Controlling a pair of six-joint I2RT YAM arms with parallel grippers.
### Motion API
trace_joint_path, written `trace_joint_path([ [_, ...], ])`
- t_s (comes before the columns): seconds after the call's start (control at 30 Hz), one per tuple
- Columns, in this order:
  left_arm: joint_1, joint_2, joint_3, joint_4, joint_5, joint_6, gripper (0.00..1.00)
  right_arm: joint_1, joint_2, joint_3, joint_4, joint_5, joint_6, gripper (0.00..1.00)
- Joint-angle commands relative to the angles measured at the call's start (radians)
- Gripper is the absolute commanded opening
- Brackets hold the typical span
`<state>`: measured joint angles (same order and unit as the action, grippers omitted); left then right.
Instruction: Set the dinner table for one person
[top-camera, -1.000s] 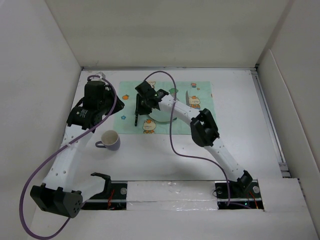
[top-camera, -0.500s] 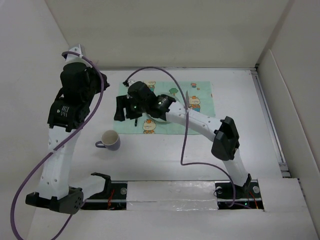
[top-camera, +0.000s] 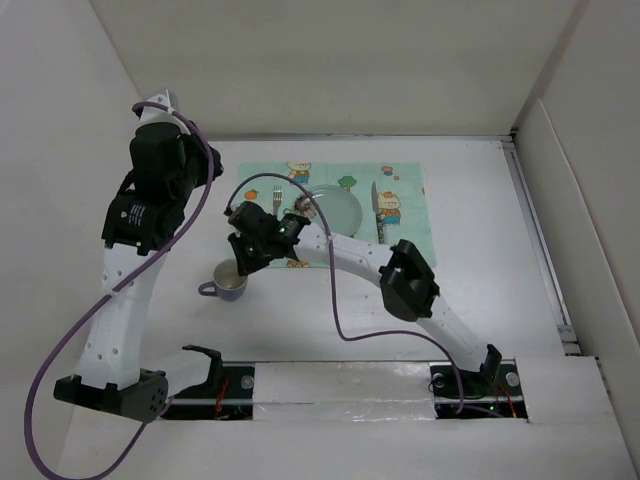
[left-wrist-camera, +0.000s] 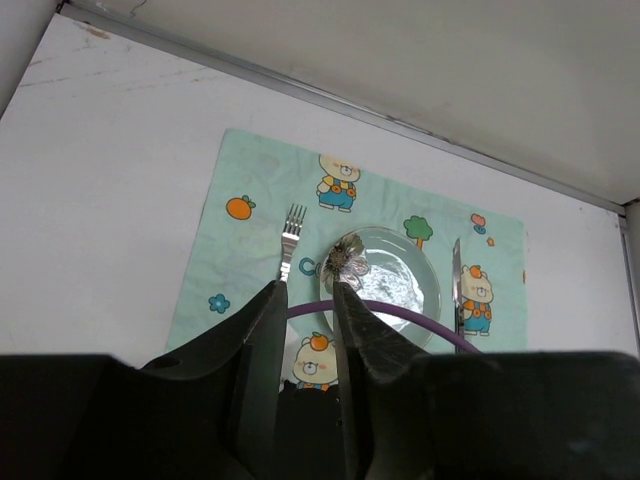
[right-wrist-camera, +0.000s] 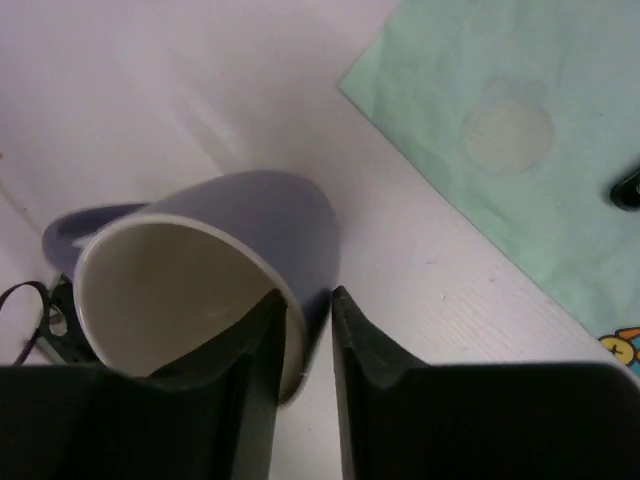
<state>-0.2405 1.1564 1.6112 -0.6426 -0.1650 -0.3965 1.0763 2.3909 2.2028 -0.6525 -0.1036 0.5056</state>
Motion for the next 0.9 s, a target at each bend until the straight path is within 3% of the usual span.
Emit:
trace_joint_path([
  [0.0, -0.003, -0.017, -0.011, 0.035, 0.007, 0.018, 0.24, 0.020, -0.036, 0.023, 0.019, 0.009, -0.016, 0.11],
  [0.07, -0.003, -0.011, -0.013, 0.037, 0.007, 0.021, 0.25, 0.020, -0.070, 0.005, 0.042, 0.001, -0.003, 0.00],
  [0.23, -0.003, -0.006, -0.011, 0.046, 0.015, 0.028, 0.27, -0.025, -0.182, -0.018, 0.083, 0.007, 0.005, 0.00],
  [0.33, -0.003, 0.003, -0.017, 0.058, 0.044, 0.038, 0.32, -0.123, -0.303, -0.081, 0.117, 0.005, 0.011, 0.00],
  [0.47, -0.003, -0.012, -0.092, 0.089, 0.077, 0.036, 0.35, -0.376, -0.436, -0.202, 0.081, 0.044, -0.018, 0.00],
  [0.6, -0.003, -0.035, -0.169, 0.116, 0.143, 0.041, 0.36, -0.595, -0.449, -0.213, 0.012, 0.068, -0.084, 0.00],
  [0.87, -0.003, -0.037, -0.247, 0.185, 0.203, 0.025, 0.36, -0.866, -0.291, -0.025, -0.159, 0.209, -0.156, 0.00],
])
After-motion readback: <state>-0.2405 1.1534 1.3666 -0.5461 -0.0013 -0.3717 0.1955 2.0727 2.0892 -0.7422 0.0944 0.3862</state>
